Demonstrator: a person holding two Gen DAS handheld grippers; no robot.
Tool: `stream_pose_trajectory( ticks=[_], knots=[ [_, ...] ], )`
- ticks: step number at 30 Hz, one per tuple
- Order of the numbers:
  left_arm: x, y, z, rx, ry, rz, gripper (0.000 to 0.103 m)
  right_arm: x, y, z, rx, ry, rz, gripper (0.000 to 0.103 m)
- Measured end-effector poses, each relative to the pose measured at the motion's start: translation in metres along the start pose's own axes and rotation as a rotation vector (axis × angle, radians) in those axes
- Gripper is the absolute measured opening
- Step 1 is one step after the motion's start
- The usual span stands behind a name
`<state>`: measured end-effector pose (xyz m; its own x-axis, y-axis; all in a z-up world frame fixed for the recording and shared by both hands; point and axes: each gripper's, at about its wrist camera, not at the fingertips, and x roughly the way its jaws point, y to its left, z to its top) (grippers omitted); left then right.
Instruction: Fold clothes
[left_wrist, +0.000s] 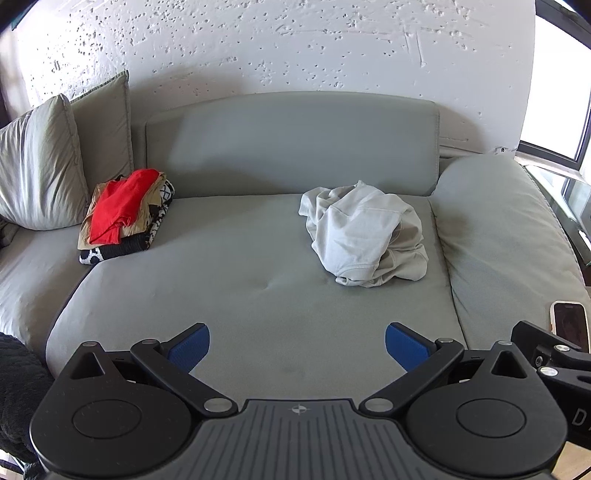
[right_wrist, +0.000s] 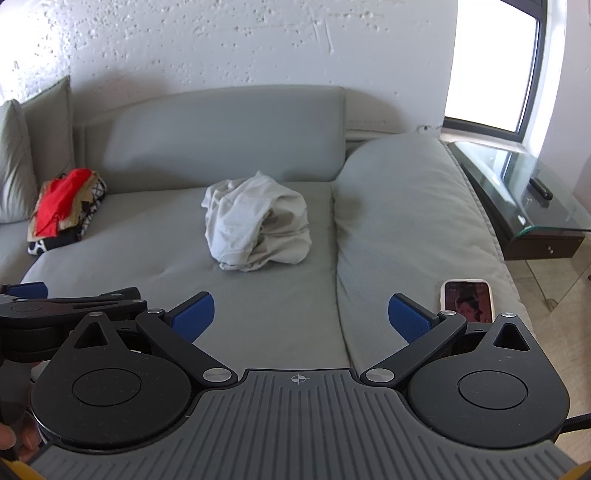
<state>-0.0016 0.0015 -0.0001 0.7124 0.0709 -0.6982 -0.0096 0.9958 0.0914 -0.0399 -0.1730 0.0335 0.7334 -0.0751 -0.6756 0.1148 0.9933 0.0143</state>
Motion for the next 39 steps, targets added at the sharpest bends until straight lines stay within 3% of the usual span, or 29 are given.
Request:
stream_pose_trajectory(
  ticks=[24,31,36,39],
  knots=[
    [0.009,0.001,-0.002,-0.007,0.021,-0.003,0.102,0.012,-0.001,-0.001,0.017,0.029,0.004,0.103],
    [0.044,0.018,-0.010,-0.060,0.097,-0.048,0.102,0.035,-0.008,0.002,0.079,0.019,0.021,0.103],
    [0.070,0.042,-0.013,-0.120,0.032,-0.031,0.102,0.070,-0.003,0.010,0.048,-0.041,0.064,0.103],
    [0.090,0.051,-0.009,-0.139,0.008,-0.005,0.102,0.106,0.001,0.015,0.042,-0.033,0.113,0.103]
  ],
)
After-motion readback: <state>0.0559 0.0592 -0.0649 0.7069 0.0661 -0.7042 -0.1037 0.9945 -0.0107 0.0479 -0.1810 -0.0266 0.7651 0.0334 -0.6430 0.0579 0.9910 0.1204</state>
